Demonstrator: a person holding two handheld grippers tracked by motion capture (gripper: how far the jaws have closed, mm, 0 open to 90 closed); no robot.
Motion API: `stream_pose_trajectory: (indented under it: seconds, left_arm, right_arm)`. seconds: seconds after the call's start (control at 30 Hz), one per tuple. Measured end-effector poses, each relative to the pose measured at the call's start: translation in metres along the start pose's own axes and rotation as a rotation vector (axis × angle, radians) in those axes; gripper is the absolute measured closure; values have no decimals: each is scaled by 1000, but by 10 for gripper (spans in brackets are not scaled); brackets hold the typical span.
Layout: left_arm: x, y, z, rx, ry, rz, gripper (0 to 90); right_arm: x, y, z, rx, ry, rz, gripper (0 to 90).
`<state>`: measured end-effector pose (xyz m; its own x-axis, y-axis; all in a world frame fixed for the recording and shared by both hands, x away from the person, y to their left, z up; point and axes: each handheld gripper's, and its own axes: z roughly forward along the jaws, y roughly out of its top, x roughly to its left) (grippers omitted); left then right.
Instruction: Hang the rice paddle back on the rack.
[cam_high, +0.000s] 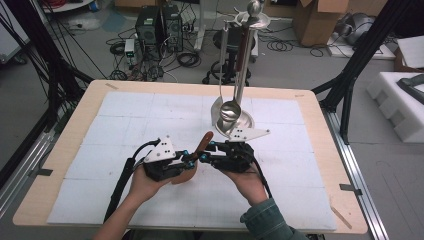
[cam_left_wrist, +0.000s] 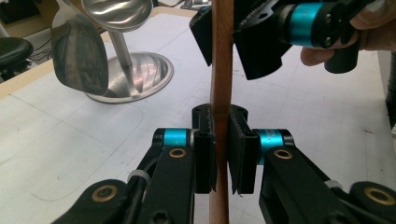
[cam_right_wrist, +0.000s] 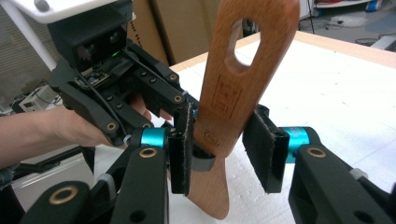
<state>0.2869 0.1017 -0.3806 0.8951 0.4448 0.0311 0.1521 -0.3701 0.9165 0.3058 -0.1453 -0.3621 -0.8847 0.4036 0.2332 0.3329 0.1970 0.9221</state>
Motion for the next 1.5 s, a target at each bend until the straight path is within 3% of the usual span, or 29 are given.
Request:
stream_pose_trajectory:
  seconds: [0.1, 0.37, 0.63, 0.83, 1.03, 1.27, 1.5]
  left_arm:
    - [0, -2, -1, 23, -21, 7, 769]
    - [4, -12, -10, 58, -12, 12, 793]
    - [3, -15, -12, 51, 7, 24, 836]
    - [0, -14, -8, 23, 55, 11, 837]
    - [-7, -12, 1, 26, 113, 12, 838]
    - [-16, -11, 7, 20, 169, 25, 837]
    - [-17, -11, 8, 14, 134, 29, 822]
  right_arm:
    - [0, 0, 0, 1, -1, 3, 644]
    - [1, 1, 4, -2, 15, -6, 680]
    - [2, 1, 5, 3, 1, -3, 646]
    - [3, 1, 6, 1, -17, -2, 608]
    - [4, 0, 8, 3, -61, 11, 561]
    - [5, 0, 9, -6, -107, 20, 591]
    - [6, 1, 7, -19, -103, 14, 668]
